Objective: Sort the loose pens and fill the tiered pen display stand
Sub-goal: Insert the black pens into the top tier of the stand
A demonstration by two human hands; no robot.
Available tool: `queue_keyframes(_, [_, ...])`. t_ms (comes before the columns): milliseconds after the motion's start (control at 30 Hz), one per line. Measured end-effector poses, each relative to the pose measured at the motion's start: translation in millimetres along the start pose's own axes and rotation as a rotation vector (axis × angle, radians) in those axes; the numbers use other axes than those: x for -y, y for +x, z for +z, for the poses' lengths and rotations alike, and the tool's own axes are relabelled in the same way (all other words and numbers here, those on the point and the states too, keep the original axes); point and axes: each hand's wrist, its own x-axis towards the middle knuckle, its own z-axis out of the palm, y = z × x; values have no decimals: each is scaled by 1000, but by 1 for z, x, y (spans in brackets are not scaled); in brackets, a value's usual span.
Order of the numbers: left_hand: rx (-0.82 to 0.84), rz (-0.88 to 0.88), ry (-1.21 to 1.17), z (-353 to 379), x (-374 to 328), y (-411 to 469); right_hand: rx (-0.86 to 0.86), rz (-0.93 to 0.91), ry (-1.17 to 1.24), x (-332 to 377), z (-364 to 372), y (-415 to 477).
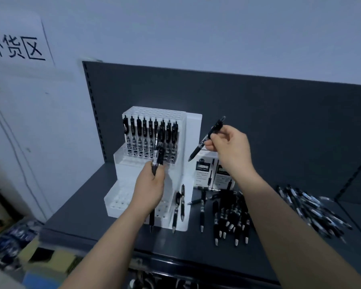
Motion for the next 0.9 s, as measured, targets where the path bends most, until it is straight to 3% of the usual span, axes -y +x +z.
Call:
queue_keyframes(167, [20,14,103,-44,-8,27,-81,-75,-178,18,49,5])
queue_keyframes(433, [173,53,168,-82,-9,51,-74,6,-622,15,91,9])
queue_keyframes(900, [279,-36,-19,-91,-7,60,-3,191,-810,14,106,18])
